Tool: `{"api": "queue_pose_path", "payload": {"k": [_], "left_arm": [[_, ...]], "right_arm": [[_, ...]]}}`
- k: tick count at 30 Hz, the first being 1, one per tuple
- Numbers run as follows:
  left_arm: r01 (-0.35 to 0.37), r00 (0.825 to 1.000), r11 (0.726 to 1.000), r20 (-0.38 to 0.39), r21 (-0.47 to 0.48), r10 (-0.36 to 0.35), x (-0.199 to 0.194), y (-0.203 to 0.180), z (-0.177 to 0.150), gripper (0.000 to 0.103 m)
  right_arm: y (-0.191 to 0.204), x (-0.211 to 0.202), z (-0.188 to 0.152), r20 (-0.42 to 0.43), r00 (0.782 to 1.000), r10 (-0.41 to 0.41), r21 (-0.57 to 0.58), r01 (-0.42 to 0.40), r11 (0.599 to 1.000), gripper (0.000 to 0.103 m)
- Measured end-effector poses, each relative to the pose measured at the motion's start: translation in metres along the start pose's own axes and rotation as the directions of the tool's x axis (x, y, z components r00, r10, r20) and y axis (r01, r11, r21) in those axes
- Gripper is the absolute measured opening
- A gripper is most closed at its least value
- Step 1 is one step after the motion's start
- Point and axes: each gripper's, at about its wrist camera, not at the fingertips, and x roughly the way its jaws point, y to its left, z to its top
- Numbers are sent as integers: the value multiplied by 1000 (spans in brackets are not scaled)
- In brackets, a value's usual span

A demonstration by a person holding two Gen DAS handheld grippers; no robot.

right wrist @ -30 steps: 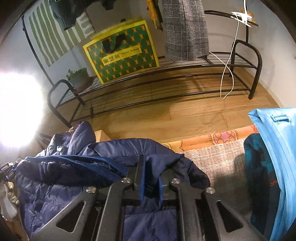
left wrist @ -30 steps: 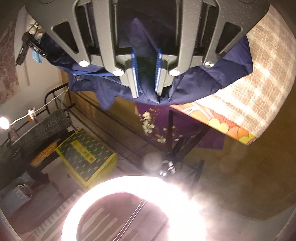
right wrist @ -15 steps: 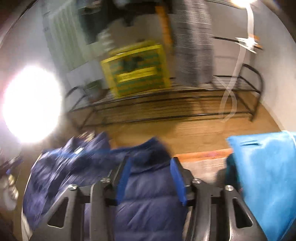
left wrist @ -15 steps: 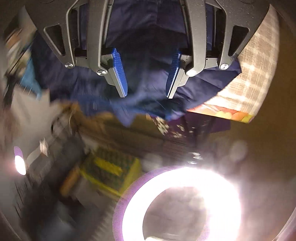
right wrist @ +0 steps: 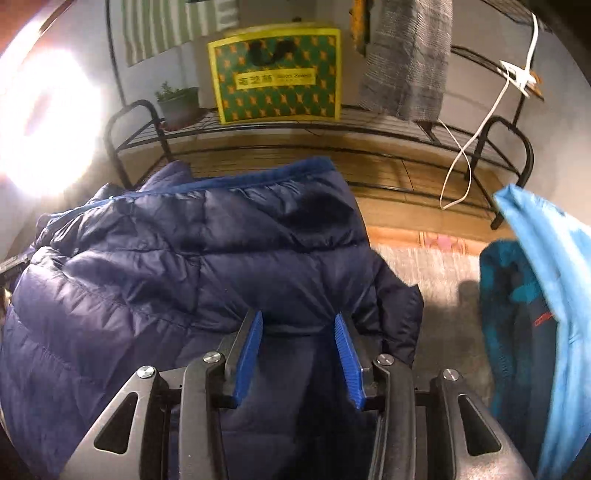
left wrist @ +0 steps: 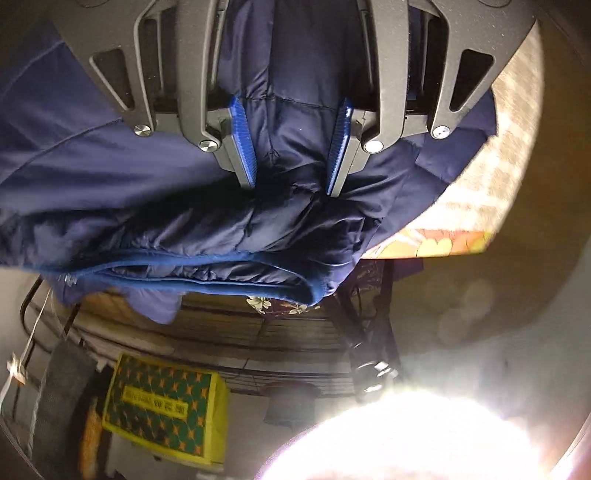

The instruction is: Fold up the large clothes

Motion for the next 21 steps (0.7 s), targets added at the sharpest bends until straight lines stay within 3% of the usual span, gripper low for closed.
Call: {"api": "queue_pose_path", "payload": {"k": [4,9,11,14,17,21], "left_arm": [[0,1000,1000,3,-8,0,-14,-1,4,39],[54,996,998,68,16,-55,-66,-10,1,39],[99,990,994,93,52,-103,-91,-26,-6,39],[167,979,977,96,134,-180,-122,-65,-21,39],[210,969,959,92,192,-231,-129,-109,-20,39],[175,971,954,118,244,-208,-124,-154,-14,39]], "right_arm": [[4,-9,-1,-5,999,-42,-33,42,999,41],[-6,-53,-15,38,999,0,15,0,1000,45],[-16,-78,-31,53,998,42,74,-46,996,54],[-35,-110,-61,55,992,111,163,-118,979,57],[-49,-136,-91,57,987,147,228,-156,961,67],[-64,-151,-127,40,987,157,306,-162,938,72]]}}
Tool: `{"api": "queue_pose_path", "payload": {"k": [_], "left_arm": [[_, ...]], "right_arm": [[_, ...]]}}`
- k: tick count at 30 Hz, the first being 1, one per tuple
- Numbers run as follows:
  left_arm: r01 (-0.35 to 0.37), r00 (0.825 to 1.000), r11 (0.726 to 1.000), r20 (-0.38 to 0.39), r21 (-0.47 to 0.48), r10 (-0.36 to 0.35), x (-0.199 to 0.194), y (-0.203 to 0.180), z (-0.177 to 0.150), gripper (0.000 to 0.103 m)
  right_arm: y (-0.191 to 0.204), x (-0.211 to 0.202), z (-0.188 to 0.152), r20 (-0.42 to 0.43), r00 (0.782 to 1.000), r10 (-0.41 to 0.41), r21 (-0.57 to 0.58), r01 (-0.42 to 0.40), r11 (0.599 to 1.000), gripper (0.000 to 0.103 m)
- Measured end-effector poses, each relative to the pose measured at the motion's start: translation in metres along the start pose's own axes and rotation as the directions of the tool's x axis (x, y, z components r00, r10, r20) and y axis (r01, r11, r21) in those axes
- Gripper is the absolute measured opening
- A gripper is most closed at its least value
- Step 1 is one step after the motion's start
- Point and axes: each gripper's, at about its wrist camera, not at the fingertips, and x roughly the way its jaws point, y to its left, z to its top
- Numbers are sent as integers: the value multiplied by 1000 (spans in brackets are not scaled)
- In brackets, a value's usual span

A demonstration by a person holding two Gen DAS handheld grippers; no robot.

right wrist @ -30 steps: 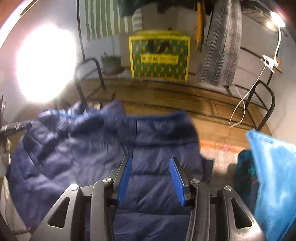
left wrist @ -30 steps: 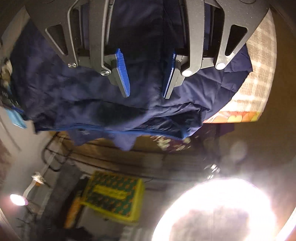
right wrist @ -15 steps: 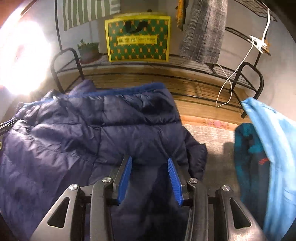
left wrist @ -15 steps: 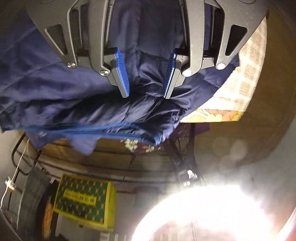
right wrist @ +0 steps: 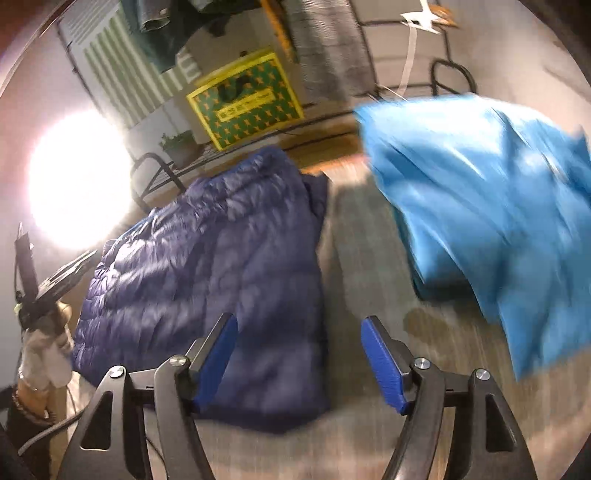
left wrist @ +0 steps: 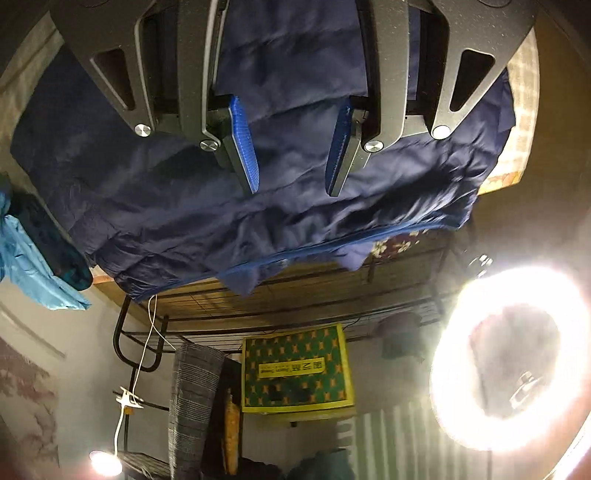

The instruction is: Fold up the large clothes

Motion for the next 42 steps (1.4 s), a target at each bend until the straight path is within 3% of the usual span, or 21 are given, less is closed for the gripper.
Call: {"api": "queue_pose_path", "payload": {"k": [4,7,11,13,16,20,21,23,25,28,31,35,38,42], "left_arm": [[-36,999,999,-34,21,37,35,-18,2,39],[-32,994,998,-107,47,36,63,-29,-15,39],[-46,995,997,-87,65,52,68,-35,-21,39],[-36,993,998,-107,48,41,63,-31,-16,39],[-6,999,1000,-51,-7,6,25,-19,-11,39],[31,999,999,-21,-27,-32,-20,-8,-26,39],[55,998,998,-31,-30,-56,-29,-8,-36,39],[85,995,996,-51,-27,-86,-37,-12,-50,39],[128,989,992,-70,-19,-129,-40,-22,-64,39],[113,990,993,-85,38,-110,-35,-42,-80,39],[111,987,993,-123,42,-105,-17,-51,-92,39],[144,983,989,-115,13,-142,-20,-46,-97,39],[170,979,985,-106,-41,-174,-40,-27,-95,39],[166,985,979,-35,-119,-171,-97,23,-101,39]], "right_arm": [[-23,5,-25,-41,999,10,103,-6,995,74],[-40,17,-36,-69,994,87,214,-70,974,75],[-42,25,-42,-49,987,156,262,-138,955,83],[-40,26,-42,-39,980,194,283,-175,943,83],[-32,27,-43,-22,967,254,301,-235,924,83],[-16,33,-40,-32,971,235,267,-218,939,83],[-13,36,-38,-35,975,221,266,-204,942,82],[-10,42,-35,-37,976,216,283,-197,939,66],[-5,49,-32,-58,976,211,287,-186,940,32],[7,41,-28,-41,988,148,226,-135,965,14],[21,15,-19,19,993,119,163,-121,979,9],[57,-22,-4,97,991,91,29,-94,995,7],[94,-42,3,142,988,62,-85,-50,995,7],[132,-56,10,177,983,42,-172,-12,985,7]]}}
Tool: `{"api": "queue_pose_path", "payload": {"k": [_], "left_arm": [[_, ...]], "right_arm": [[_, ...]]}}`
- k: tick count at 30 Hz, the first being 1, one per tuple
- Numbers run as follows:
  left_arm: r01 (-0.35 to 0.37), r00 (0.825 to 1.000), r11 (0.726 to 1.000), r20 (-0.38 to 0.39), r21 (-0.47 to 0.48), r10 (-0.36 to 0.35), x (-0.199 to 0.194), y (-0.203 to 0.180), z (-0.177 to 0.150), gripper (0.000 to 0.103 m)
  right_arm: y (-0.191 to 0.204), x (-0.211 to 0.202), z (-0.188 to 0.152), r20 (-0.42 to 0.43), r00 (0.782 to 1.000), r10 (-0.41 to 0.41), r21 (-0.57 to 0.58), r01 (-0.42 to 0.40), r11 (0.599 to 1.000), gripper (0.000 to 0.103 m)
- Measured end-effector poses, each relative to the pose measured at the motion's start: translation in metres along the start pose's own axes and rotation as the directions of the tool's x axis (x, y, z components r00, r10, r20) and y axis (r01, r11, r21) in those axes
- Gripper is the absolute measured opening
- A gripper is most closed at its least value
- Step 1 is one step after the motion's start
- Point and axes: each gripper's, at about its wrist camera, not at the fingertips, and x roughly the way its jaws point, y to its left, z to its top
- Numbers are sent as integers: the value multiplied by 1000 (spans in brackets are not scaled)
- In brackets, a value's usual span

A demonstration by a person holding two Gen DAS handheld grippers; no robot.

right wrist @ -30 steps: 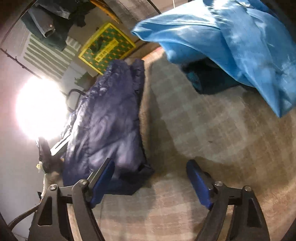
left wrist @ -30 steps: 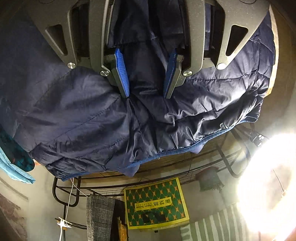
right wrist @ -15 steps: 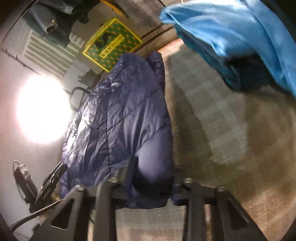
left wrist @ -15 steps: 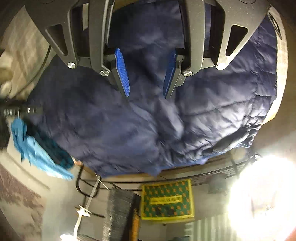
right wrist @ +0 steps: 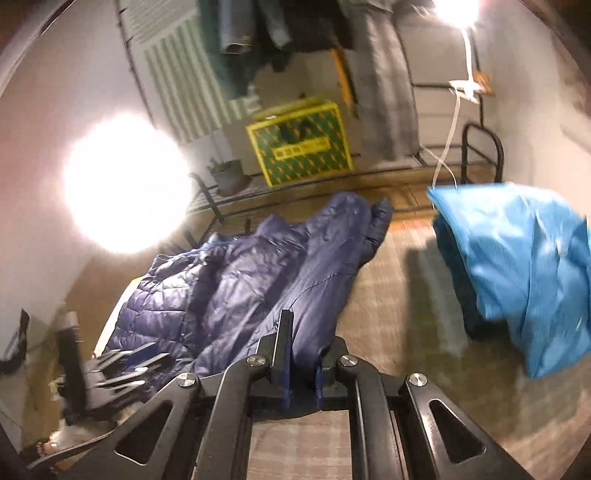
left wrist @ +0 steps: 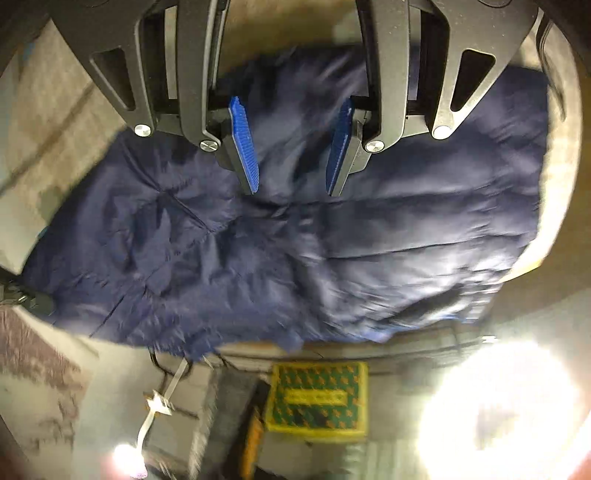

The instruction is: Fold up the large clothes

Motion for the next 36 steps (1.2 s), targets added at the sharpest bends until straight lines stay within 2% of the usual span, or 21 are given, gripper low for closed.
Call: {"api": "queue_pose_path", "payload": {"k": [3,5,8,13,19,25,31,36], "left_arm": [[-20,998,998,66,-63,24,-51,40,-11,39],[-53,993,992,100,-116,65,-81,68,-21,39],[-93,983,970,135,-223,125,-122,117,-42,39],[-148,964,935,164,-323,210,-169,174,-69,39],[-155,950,902,188,-402,248,-201,215,-97,39],[-151,945,878,194,-455,263,-219,242,-122,39],[-153,939,856,198,-494,282,-235,259,-138,39],[-169,937,849,185,-500,295,-236,264,-144,39]], "right_arm": [[27,-5,8,21,1000,-9,-70,10,997,7],[44,-7,12,30,1000,0,-98,3,995,6],[71,-10,18,41,999,11,-137,-5,991,6],[123,-11,26,56,998,25,-219,-12,976,6],[203,-1,33,60,996,68,-338,-44,940,5],[291,28,21,20,991,131,-451,-108,886,5],[373,84,-19,-92,980,178,-548,-199,812,4],[414,135,-68,-202,967,154,-602,-246,760,4]]}}
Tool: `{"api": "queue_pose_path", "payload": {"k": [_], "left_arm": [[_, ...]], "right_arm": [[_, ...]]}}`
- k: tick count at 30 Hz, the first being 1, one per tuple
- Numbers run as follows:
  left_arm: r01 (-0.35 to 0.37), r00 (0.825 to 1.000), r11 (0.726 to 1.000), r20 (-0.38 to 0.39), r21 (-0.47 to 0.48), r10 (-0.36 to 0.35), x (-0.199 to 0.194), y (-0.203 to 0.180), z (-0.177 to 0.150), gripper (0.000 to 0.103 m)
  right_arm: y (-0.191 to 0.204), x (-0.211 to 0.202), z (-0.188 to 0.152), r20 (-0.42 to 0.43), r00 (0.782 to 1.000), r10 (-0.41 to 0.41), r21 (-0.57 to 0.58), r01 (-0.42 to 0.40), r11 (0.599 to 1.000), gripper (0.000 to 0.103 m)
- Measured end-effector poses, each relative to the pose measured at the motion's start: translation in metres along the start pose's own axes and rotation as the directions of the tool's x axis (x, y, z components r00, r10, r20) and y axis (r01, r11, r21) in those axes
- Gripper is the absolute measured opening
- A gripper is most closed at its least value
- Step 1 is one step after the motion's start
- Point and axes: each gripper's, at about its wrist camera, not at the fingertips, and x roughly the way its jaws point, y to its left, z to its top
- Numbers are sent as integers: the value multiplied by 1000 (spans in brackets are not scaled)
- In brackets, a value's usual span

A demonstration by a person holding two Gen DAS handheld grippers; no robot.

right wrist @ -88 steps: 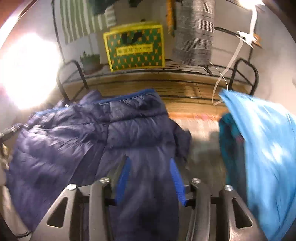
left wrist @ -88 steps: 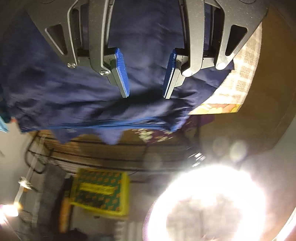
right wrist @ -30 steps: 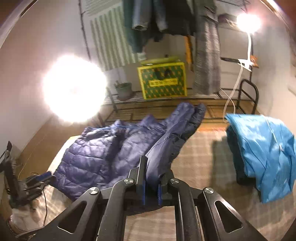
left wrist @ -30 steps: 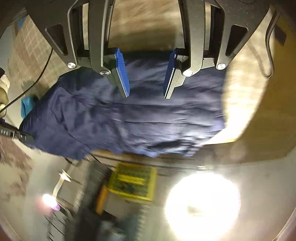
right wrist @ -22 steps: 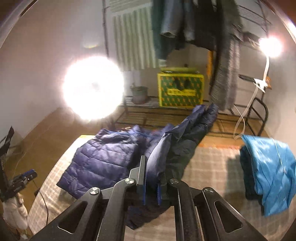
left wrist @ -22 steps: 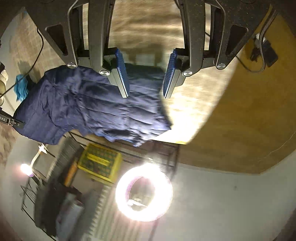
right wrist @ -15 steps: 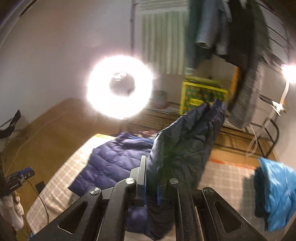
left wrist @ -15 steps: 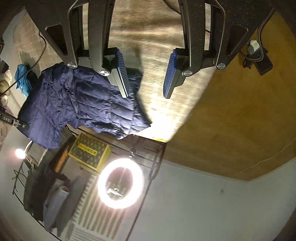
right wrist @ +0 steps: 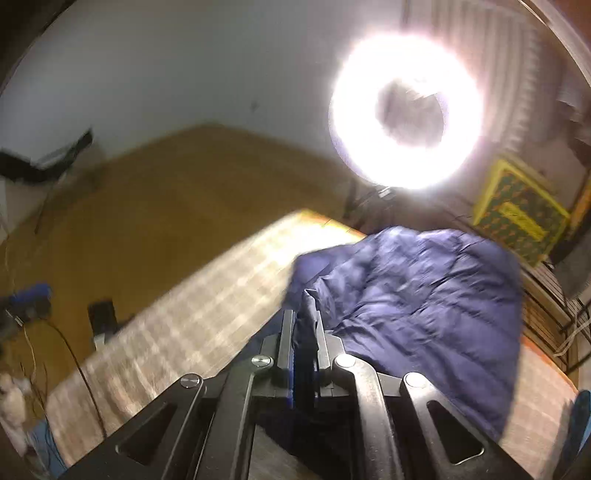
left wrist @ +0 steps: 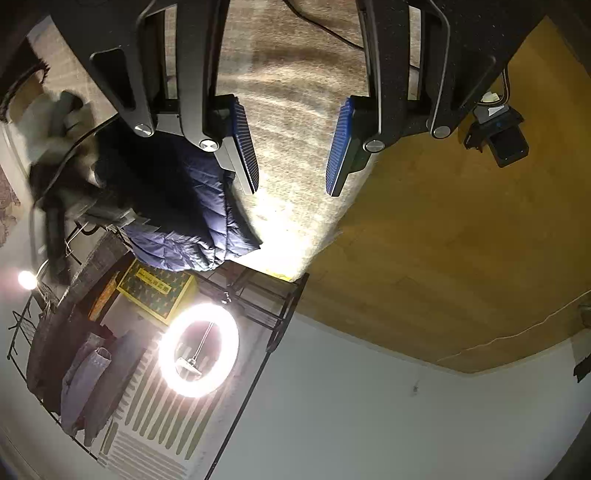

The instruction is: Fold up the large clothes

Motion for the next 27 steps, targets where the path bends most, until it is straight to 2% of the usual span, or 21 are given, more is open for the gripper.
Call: {"api": "queue_pose_path", "payload": {"k": [5,9,11,13,16,20,22,23,26,27], "left_arm": [[-2,1000,1000,-5,2,2,4,-1,2,39],[8,1000,1000,-7,14,-8,12,-8,7,39],[20,1000,1000,-10,16,-20,16,-13,8,39],[37,999,999,-15,20,-36,20,-19,11,39],[101,994,995,-53,14,-100,31,-33,15,39],[209,969,978,-133,-8,-208,58,-56,21,40],[249,951,968,-185,-22,-248,79,-70,24,51],[259,943,965,-205,-34,-261,88,-75,24,52],[296,905,951,-293,-85,-308,123,-93,21,52],[285,902,955,-312,-86,-297,130,-97,18,52]], "right_arm": [[31,35,-21,-71,997,18,-96,-25,995,4],[27,41,-31,-90,993,79,-66,-85,994,5],[25,38,-30,-88,986,140,-39,-144,989,13],[17,29,-29,-66,975,210,1,-211,978,34],[2,0,-28,-5,963,268,44,-268,963,41],[-32,-46,-42,57,954,295,113,-300,947,44],[-56,-67,-51,71,954,291,166,-299,940,45],[-70,-79,-58,75,957,282,194,-291,937,45],[-106,-105,-76,66,980,190,245,-200,949,45],[-117,-112,-82,62,986,153,260,-164,952,45]]}}
